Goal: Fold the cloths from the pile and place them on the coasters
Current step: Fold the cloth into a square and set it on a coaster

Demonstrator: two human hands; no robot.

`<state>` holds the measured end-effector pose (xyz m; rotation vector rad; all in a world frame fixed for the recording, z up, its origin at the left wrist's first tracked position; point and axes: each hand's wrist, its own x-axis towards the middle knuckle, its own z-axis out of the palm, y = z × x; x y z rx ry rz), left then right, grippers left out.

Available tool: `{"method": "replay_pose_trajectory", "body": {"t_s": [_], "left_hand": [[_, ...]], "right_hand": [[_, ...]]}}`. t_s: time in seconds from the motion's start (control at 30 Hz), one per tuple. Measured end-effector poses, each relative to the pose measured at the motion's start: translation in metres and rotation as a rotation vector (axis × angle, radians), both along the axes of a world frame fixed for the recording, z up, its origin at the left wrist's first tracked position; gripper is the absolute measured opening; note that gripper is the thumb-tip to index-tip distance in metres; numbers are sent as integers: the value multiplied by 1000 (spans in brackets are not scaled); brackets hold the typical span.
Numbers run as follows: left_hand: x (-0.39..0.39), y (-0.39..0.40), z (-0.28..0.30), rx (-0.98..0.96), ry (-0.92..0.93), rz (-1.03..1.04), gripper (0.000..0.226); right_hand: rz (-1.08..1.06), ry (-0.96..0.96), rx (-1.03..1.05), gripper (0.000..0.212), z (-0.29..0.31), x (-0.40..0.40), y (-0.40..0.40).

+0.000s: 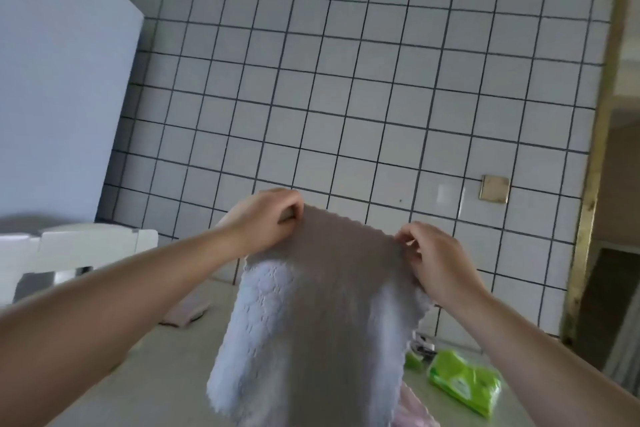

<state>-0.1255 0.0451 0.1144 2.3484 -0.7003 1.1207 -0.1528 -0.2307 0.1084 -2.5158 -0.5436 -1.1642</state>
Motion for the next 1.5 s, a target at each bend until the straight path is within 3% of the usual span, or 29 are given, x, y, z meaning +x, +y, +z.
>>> {"method": "replay_pose_trajectory", "body": {"t_s": [0.1,0.27,0.4,0.57,0.7,0.8,0.9,1.1,1.27,1.43,1.5], "left_hand": [[-9,22,6,-21,39,19,21],[-4,57,-9,-61,157,30,33],[1,77,-31,7,218,177,14],[1,91,-50,-152,239,170,9],[-16,100,-71,-395,216,47,19],[-51,102,-98,-454,145,9,26],[-89,99,-136,-446,197,32,33],[-140,87,-215,-424,453,69,17],[-171,84,-244,-390,552,78,10],[-195,97,-263,-336,592,94,17],[-206,99,-266,-368,616,69,14]], "right_hand": [[-74,36,-116,29,3,1,7],[-184,167,-209,23,-11,25,24],[-235,311,-188,21,-33,48,37],[-144,266,-22,21,-40,55,57],[40,198,161,18,-55,36,58],[191,219,293,11,-87,9,50],[267,336,447,12,-131,-23,38],[302,707,817,22,-219,-65,31],[288,829,794,22,-250,-94,29],[289,897,662,51,-260,-122,21],[322,935,653,46,-260,-129,19]]}}
